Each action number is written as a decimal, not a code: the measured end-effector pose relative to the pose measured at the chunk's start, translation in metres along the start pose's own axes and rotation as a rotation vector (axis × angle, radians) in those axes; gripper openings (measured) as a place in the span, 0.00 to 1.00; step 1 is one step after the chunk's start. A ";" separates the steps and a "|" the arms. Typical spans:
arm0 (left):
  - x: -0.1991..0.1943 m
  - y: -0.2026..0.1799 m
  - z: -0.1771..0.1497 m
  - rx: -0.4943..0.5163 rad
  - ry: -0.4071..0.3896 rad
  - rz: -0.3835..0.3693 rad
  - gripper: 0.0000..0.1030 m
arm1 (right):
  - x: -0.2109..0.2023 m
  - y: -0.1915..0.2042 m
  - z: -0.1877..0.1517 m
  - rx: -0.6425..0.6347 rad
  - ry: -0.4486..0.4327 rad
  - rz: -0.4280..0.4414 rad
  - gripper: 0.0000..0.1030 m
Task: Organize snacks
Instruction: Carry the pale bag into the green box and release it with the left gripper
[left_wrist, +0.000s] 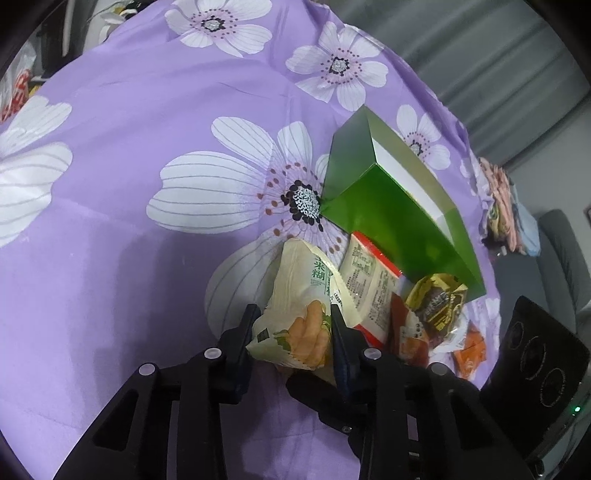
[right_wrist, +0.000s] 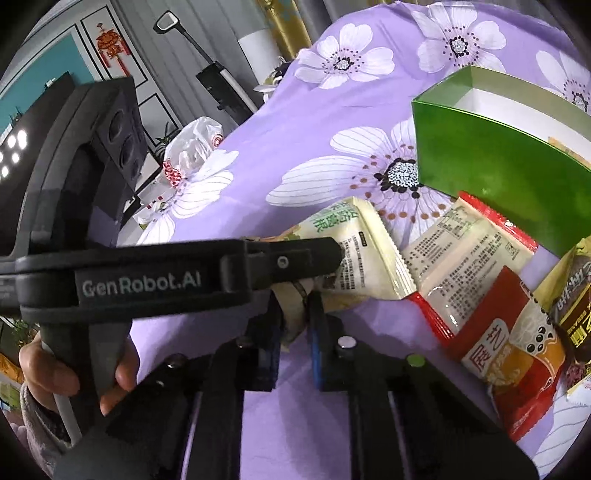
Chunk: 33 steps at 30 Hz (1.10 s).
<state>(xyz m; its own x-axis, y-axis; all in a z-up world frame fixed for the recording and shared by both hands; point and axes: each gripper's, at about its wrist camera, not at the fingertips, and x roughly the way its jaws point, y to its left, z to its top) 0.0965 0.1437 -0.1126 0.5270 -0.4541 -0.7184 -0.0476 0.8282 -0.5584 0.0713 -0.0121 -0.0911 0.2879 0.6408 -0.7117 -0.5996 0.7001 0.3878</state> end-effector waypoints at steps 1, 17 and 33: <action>-0.001 -0.001 -0.001 0.003 -0.002 -0.001 0.34 | -0.002 0.002 -0.001 -0.012 -0.010 -0.005 0.12; -0.044 -0.064 -0.029 0.188 -0.112 -0.084 0.34 | -0.079 0.019 -0.028 -0.177 -0.150 -0.094 0.11; -0.015 -0.159 -0.032 0.344 -0.052 -0.150 0.33 | -0.142 -0.032 -0.039 -0.132 -0.263 -0.219 0.11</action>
<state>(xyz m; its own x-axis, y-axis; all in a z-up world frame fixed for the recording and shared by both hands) 0.0689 0.0091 -0.0261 0.5497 -0.5683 -0.6122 0.3165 0.8199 -0.4770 0.0204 -0.1377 -0.0247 0.5919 0.5512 -0.5881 -0.5887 0.7940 0.1516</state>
